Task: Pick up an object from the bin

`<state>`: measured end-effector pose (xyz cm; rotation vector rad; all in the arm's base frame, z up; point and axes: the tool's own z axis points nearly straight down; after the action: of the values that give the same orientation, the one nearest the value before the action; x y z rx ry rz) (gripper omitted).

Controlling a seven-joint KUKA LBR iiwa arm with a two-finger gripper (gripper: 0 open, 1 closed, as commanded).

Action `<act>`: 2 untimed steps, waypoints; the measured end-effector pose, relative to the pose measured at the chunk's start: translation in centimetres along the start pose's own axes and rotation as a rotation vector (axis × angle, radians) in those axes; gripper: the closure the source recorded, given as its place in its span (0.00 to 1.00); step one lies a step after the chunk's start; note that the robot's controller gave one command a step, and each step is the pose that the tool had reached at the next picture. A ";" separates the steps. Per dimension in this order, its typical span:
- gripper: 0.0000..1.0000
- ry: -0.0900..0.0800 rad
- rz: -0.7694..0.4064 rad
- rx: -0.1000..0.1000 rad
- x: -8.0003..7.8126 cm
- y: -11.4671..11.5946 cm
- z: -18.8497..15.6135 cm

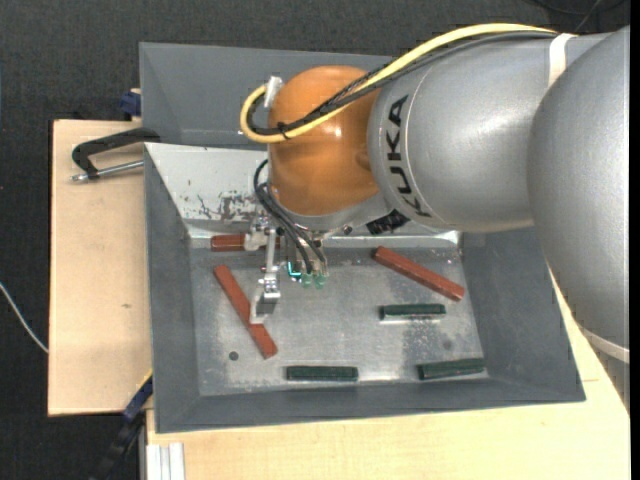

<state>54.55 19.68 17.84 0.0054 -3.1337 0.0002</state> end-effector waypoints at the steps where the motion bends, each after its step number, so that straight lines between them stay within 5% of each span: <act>1: 0.00 -0.008 0.002 -0.002 -0.2 -0.1 -0.5; 2: 0.00 -0.013 0.066 -0.003 1.5 -0.9 4.8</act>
Offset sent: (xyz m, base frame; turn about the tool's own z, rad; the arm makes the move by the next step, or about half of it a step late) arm -0.0373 -0.0191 -0.1084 0.1342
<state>53.02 18.76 13.09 -0.0976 -3.1450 -0.0049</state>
